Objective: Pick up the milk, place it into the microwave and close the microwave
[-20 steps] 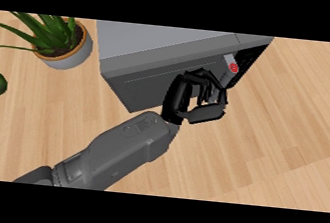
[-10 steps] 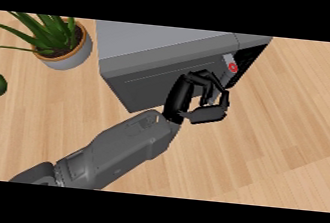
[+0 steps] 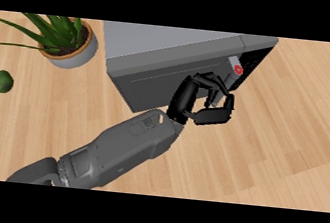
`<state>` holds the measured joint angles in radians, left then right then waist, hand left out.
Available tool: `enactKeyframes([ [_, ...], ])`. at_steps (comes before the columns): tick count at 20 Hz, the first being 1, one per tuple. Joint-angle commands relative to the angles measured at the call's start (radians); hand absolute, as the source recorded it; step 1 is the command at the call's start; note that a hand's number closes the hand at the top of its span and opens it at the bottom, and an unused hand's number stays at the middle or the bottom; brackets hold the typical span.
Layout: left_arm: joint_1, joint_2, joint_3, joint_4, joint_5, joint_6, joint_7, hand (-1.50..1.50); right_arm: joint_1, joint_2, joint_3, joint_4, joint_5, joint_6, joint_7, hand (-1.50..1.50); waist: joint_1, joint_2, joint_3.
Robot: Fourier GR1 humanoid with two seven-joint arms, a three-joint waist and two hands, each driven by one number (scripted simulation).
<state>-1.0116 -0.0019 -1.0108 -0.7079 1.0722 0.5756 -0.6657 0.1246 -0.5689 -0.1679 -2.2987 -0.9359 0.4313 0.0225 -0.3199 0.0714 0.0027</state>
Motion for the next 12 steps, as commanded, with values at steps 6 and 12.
enactKeyframes([
  [6, 0.040, 0.002, 0.056, 0.151, 0.091, 0.047, 0.042, 1.50, 0.031, -0.007, -0.051, -0.004, -0.026, -0.013, 0.004, -1.50, 0.067, 0.003, -0.002],
  [12, 0.054, 0.002, 0.033, 0.153, 0.117, 0.025, 0.023, -1.50, 0.048, -0.022, -0.064, -0.039, -0.039, -0.020, 0.019, -1.50, 0.075, -0.002, -0.005],
])
